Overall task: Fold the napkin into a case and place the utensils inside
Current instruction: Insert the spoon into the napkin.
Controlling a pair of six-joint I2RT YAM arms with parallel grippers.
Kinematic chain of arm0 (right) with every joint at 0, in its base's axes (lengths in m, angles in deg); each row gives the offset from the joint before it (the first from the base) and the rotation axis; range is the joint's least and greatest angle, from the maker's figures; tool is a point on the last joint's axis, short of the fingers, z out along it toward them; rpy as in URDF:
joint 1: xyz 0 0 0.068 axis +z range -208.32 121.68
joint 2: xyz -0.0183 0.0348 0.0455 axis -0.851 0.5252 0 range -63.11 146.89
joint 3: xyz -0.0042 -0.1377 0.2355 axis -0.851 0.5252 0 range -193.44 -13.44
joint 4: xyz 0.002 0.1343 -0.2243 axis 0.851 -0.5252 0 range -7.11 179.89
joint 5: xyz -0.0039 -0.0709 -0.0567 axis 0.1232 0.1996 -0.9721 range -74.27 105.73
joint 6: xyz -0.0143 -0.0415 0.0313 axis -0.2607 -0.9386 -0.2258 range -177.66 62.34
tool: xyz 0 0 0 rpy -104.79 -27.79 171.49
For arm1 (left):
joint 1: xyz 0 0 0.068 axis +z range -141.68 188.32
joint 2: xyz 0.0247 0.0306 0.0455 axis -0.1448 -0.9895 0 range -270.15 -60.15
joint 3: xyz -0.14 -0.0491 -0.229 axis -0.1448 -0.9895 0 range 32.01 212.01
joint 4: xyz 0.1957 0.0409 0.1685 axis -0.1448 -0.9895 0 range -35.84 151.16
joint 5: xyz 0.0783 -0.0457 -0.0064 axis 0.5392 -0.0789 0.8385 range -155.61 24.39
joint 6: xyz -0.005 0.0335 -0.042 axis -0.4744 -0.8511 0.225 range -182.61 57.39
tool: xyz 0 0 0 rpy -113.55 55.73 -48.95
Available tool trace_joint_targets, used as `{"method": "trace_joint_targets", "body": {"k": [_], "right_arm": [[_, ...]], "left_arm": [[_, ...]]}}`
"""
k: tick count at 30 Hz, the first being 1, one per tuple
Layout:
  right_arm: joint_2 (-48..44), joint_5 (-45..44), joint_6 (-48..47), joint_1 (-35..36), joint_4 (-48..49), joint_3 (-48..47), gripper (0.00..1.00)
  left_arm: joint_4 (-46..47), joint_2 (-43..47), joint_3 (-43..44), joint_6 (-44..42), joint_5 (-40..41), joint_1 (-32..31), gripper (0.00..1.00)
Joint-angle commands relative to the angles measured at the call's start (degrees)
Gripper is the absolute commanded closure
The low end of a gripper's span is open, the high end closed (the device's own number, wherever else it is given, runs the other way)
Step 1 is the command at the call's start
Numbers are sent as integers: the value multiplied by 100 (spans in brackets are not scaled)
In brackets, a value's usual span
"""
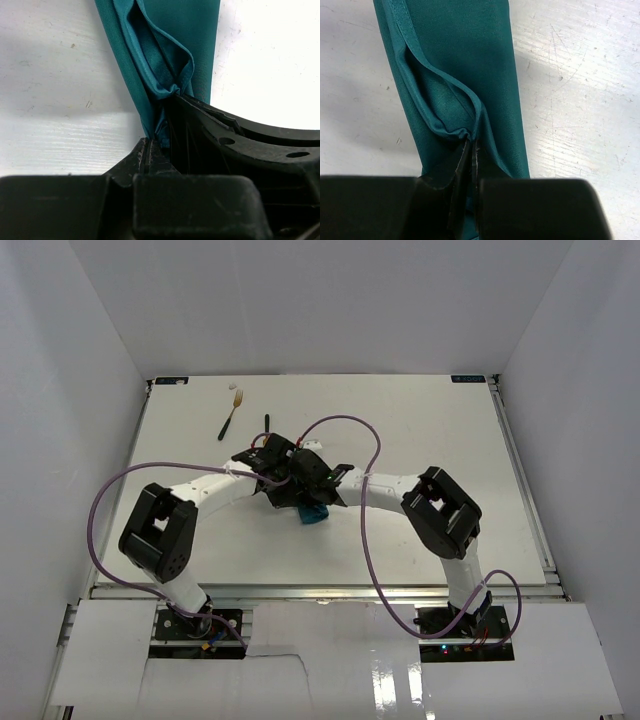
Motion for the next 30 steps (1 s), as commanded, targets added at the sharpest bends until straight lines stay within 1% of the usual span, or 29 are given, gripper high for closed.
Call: {"method": "trace_joint_targets", "body": {"k": [1, 5, 6, 7, 13, 17, 20, 23, 26, 27, 30], "right_arm": [[87, -46, 137, 128, 282, 140, 92], [-273, 419, 102, 146, 511, 484, 92], [-326, 446, 102, 146, 485, 511, 92], [-379, 490, 93, 146, 476, 546, 92], [-537, 1034, 14, 155, 467, 836, 92], [-765, 1105, -118, 164, 572, 1064, 92], [-880, 1176, -214, 181, 564, 1170, 89], [-1055, 1185, -294, 181, 511, 1249, 87], [-1293, 1202, -329, 181, 546, 1354, 79], [-1346, 1202, -329, 173, 537, 1381, 72], [-1521, 1255, -303, 173, 537, 1442, 63]], "left_arm": [[261, 179, -56, -65, -228, -176, 100], [156, 30, -144, 14, -70, -176, 100], [112, 4, -161, 49, 200, -176, 100], [68, -58, -196, 128, 255, -168, 100], [94, -155, -214, 322, 159, -159, 100], [155, -58, -267, 410, 273, -159, 100], [182, 3, -293, 428, 256, -159, 100], [173, 21, -337, 436, 308, -159, 100], [173, 12, -381, 454, 308, -159, 100], [173, 21, -399, 454, 317, -159, 100], [182, 82, -495, 480, 343, -159, 100]]}}
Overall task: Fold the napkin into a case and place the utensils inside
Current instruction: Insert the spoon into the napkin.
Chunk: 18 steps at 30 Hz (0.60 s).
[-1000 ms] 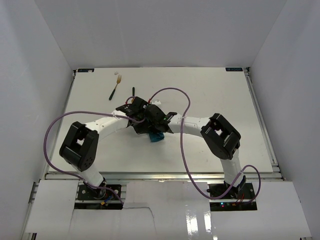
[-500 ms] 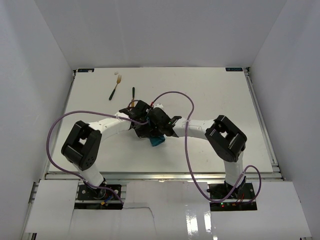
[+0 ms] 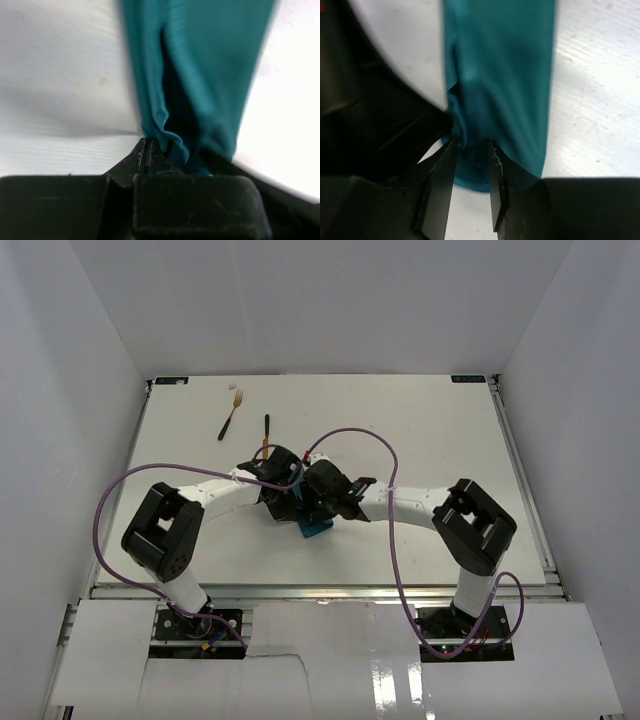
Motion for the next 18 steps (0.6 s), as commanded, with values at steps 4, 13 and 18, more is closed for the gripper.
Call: {"method": "trace_joint_targets", "body": {"k": [4, 13, 18], "right_arm": [[-545, 363, -31, 105, -16, 37, 61], [-326, 391, -31, -27, 2, -279, 73], [-291, 197, -242, -194, 133, -394, 85]], "left_arm": [[136, 181, -137, 153, 383, 64, 100], [153, 348, -181, 126, 400, 64, 100], [153, 471, -208, 91, 418, 64, 100]]}}
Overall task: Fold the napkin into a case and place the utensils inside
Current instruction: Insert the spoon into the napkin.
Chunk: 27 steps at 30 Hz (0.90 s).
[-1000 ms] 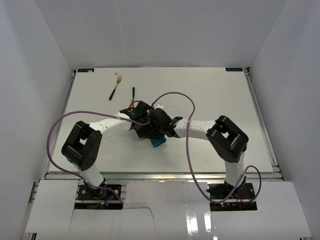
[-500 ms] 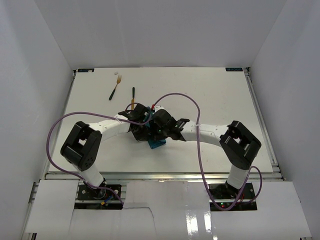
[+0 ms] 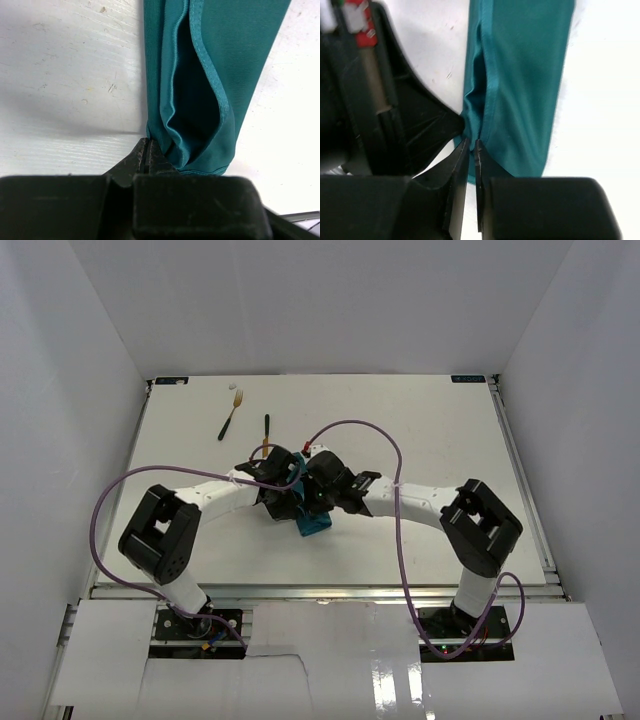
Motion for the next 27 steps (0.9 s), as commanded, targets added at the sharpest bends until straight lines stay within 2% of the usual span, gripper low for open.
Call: {"method": "trace_joint_targets", "body": {"k": [1, 6, 12, 20, 27], "right_arm": [[24, -127, -238, -131, 208, -243, 86], [42, -232, -335, -306, 322, -173, 87], [147, 847, -554, -509, 1051, -14, 88], [1061, 1173, -941, -509, 850, -629, 89], [983, 1780, -942, -482, 920, -305, 90]], "left_arm": [[81, 423, -94, 17, 186, -4, 100], [81, 458, -156, 34, 222, -4, 100], [90, 370, -182, 52, 222, -4, 100], [90, 379, -182, 69, 274, -4, 100], [73, 388, -208, 78, 371, 5, 100]]}}
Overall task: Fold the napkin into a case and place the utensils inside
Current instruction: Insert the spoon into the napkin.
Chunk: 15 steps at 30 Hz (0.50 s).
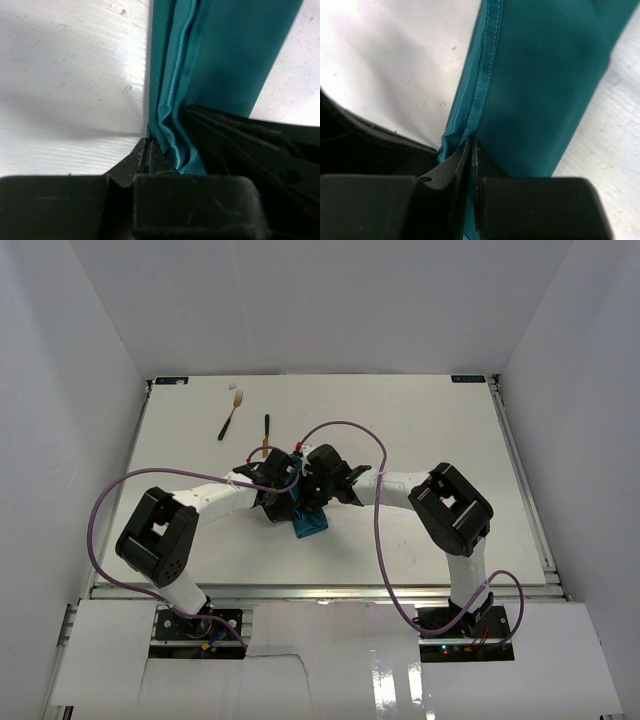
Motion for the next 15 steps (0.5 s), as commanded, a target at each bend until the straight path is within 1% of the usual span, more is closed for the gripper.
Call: {"method": "trace_joint_targets", "body": {"k": [1, 4, 9, 12, 15], "right_arm": [[-246, 588, -111, 53, 109, 161, 91], [-378, 844, -58, 80, 180, 328, 91], [-580, 880, -67, 106, 197, 522, 90], [-703, 1082, -58, 106, 442, 688, 90], [-765, 1267, -93, 106, 566, 619, 88]], "left_arm": [[24, 220, -29, 85, 196, 5, 100], [7, 176, -29, 102, 214, 14, 100], [-11, 176, -73, 155, 223, 23, 100], [-11, 184, -99, 173, 223, 23, 100], [-11, 167, -117, 173, 214, 23, 100]]}}
